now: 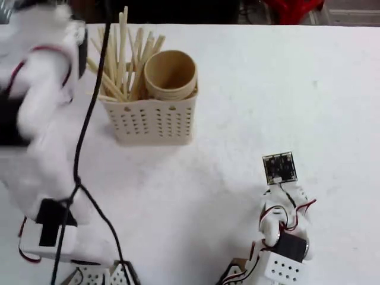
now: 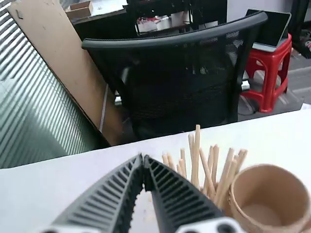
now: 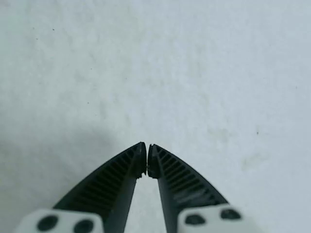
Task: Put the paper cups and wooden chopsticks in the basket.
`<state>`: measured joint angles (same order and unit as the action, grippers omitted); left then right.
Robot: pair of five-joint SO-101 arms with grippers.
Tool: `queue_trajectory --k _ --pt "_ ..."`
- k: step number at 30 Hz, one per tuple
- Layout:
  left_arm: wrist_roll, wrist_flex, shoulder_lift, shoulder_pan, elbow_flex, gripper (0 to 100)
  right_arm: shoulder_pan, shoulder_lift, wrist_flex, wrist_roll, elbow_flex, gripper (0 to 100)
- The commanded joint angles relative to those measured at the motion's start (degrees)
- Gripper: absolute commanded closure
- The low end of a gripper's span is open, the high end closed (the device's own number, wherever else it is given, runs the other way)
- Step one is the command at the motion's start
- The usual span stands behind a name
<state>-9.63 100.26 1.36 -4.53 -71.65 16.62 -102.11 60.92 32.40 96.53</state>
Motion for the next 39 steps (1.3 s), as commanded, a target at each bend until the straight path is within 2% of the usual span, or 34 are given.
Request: queue_trajectory --k 1,3,5,7,10,13,17,20,22,25,28,39 --pt "-0.44 2.37 -4.62 -4.00 -3.69 98 0.40 -0.48 0.13 0.18 0.35 97.4" --pt "-0.18 2.37 -7.60 -6.64 3.34 98 0.40 -0.48 0.13 0.18 0.35 97.4" --pt "-0.18 2.37 -11.74 -7.69 15.82 98 0.40 -0.48 0.13 0.18 0.35 97.4" --pt "-0.18 2.20 -17.89 -9.54 32.79 98 0.40 -0.48 0.13 0.18 0.35 97.4" --pt "-0.18 -4.04 -28.53 -8.84 62.07 98 0.40 -0.48 0.13 0.18 0.35 97.4" --pt "-0.70 -19.78 -42.07 -8.84 93.01 98 0.40 -0.48 0.13 0.18 0.35 97.4" --pt "-0.70 -47.82 -61.85 -8.92 130.81 97 0.40 -0.48 0.13 0.18 0.35 97.4" --pt "-0.70 -65.14 -76.88 -10.51 151.12 97 0.40 -0.48 0.13 0.18 0.35 97.4" --pt "-0.70 -69.71 -86.11 -10.51 160.62 97 0.40 -0.48 0.13 0.18 0.35 97.4" --pt "-0.62 -68.04 -98.15 -10.42 169.41 97 0.40 -0.48 0.13 0.18 0.35 97.4" --pt "-0.70 -56.88 -106.24 -10.51 168.70 97 0.40 -0.48 0.13 0.18 0.35 97.4" --pt "-0.70 -32.35 -102.99 -7.25 168.79 97 0.40 -0.48 0.13 0.18 0.35 97.4"
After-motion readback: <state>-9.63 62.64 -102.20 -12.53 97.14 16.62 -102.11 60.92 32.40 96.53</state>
